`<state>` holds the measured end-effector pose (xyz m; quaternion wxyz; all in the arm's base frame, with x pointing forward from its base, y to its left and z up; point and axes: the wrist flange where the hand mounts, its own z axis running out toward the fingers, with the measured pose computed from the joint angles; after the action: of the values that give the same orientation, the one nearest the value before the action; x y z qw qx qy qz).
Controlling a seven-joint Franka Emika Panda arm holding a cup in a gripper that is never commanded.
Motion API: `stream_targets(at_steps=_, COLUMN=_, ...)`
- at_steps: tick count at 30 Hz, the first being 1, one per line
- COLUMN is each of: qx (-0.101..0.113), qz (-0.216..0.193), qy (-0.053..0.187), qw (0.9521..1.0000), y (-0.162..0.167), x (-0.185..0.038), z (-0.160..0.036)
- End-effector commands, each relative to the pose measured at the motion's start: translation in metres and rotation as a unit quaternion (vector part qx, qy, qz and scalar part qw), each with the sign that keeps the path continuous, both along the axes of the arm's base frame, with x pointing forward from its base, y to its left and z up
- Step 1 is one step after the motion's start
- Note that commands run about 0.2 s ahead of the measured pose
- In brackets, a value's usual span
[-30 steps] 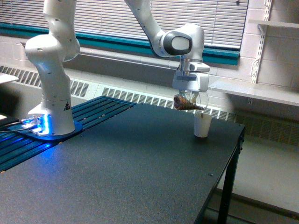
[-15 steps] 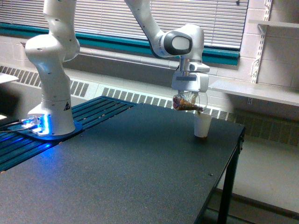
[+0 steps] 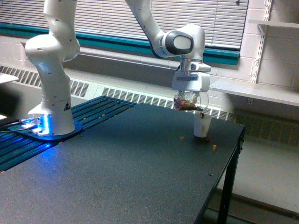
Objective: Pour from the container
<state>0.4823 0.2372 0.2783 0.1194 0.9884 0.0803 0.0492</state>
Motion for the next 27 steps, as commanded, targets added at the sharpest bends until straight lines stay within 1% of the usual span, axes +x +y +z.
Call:
stream_targets(at_steps=1, qx=-0.005, qz=0.012, qy=-0.004, qw=0.9999, y=0.01, x=0.001, z=0.003)
stream_targets(at_steps=11, qx=-0.009, qz=0.022, qy=-0.006, qw=0.9997, y=0.021, x=0.0, z=0.004)
stream_targets(at_steps=17, qx=-0.015, qz=0.026, qy=-0.01, qw=0.9995, y=0.026, x=-0.001, z=0.006)
stream_targets(at_steps=27, qx=-0.027, qz=0.03, qy=-0.011, qw=0.9991, y=0.022, x=0.0, z=0.008)
